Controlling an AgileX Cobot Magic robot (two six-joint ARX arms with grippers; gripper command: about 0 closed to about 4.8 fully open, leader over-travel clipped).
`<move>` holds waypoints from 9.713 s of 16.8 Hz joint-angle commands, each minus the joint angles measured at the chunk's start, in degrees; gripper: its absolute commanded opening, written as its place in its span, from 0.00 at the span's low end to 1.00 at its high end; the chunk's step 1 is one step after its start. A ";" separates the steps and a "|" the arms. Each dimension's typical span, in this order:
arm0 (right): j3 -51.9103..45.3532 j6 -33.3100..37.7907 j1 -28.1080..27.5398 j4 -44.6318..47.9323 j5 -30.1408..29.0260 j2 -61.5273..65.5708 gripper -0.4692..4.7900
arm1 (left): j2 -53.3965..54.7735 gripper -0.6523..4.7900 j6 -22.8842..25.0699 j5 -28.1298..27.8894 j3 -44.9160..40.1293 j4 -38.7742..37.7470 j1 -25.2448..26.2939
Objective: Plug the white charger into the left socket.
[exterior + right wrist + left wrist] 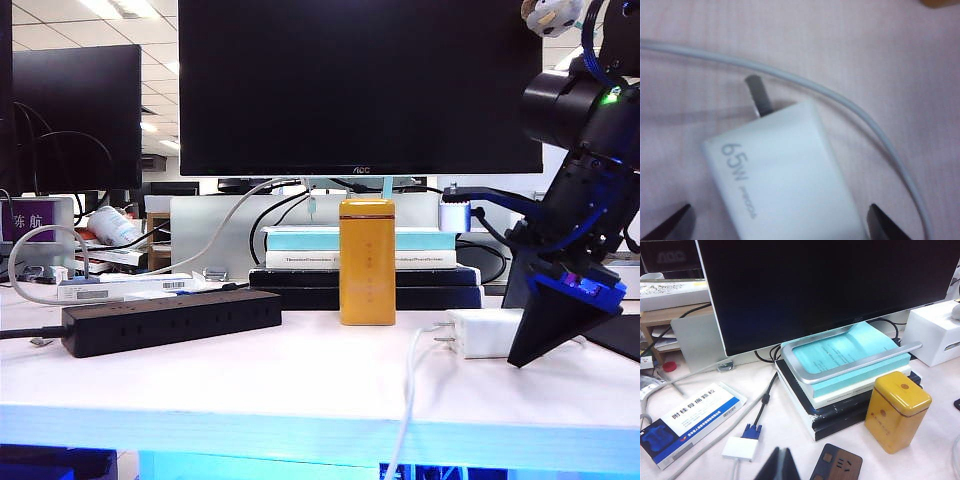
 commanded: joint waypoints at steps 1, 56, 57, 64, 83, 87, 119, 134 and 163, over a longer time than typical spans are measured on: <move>1.27 -0.15 0.00 -4.50 -1.95 -0.15 1.00 | -0.13 0.11 0.22 0.20 0.31 0.92 0.02; 25.33 5.31 1.90 -33.31 -1.25 -5.31 0.41 | 0.11 0.11 0.20 0.22 0.31 0.96 0.02; 25.57 4.02 2.27 -34.60 -1.01 -5.40 0.34 | 0.11 0.11 0.20 0.24 0.31 0.96 0.02; 25.62 -1.33 4.44 -43.36 9.68 -5.40 0.23 | 0.11 0.11 0.17 0.26 0.31 0.96 0.02; 25.55 29.11 5.84 -41.62 -25.55 -5.49 0.15 | 0.11 0.11 -0.04 0.39 0.31 0.94 0.02; 25.55 48.19 5.84 -33.31 -46.16 -5.49 0.15 | 0.11 0.11 -0.04 0.39 0.31 0.92 0.02; 27.63 179.01 5.79 -19.96 -60.04 -0.72 0.16 | 1.46 0.11 0.42 20.04 0.31 1.40 -0.44; 30.25 178.99 5.86 -18.40 -67.47 -0.09 0.16 | 8.02 0.91 9.64 19.26 0.31 4.00 -22.53; 30.25 178.75 7.91 -17.57 -65.66 -0.09 0.16 | 11.21 0.80 8.02 13.55 0.31 9.18 -30.60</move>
